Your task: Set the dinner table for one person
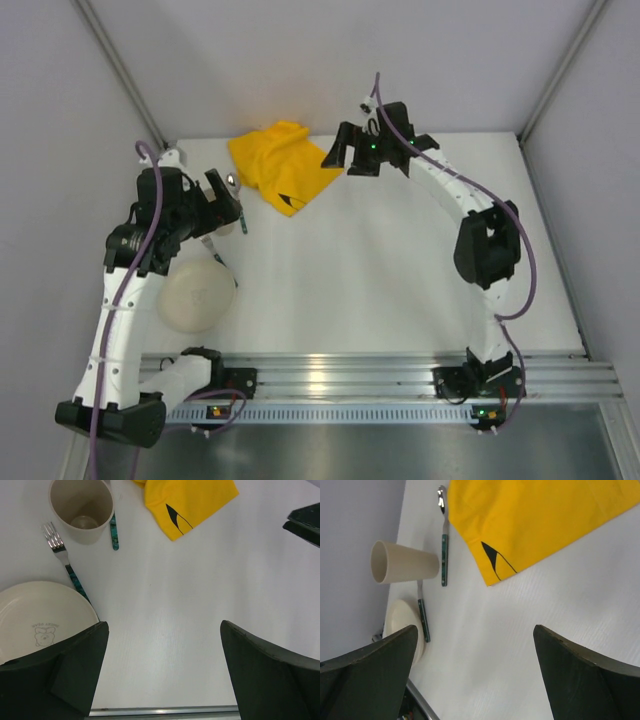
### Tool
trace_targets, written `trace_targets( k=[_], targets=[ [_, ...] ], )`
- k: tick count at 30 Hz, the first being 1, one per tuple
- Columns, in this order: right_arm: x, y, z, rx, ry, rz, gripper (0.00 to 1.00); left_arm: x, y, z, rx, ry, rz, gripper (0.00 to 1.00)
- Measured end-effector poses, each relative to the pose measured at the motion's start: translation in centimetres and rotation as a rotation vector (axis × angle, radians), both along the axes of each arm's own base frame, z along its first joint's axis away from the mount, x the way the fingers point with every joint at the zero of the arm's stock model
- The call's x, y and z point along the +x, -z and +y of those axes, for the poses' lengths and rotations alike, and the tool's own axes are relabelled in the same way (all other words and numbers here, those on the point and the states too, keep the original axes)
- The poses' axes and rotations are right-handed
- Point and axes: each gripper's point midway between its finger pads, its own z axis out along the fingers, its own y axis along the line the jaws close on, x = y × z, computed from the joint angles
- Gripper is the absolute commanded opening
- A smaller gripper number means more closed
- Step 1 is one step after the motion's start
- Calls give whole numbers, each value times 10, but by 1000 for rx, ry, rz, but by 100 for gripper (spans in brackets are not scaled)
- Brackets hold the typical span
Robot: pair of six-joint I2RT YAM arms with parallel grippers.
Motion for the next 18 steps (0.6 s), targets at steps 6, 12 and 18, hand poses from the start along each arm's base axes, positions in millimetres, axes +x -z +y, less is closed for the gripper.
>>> trace_targets(
  k=[6,12,18],
  targets=[
    [22,90,11,-23,49,177,100,4,1,-3,22,46,-16,99],
    [48,142,22,8,115,280,100,10,6,-2,37,41,-5,98],
    [80,160,16,33,247,289,100,7,20,-1,27,27,30,98]
  ],
)
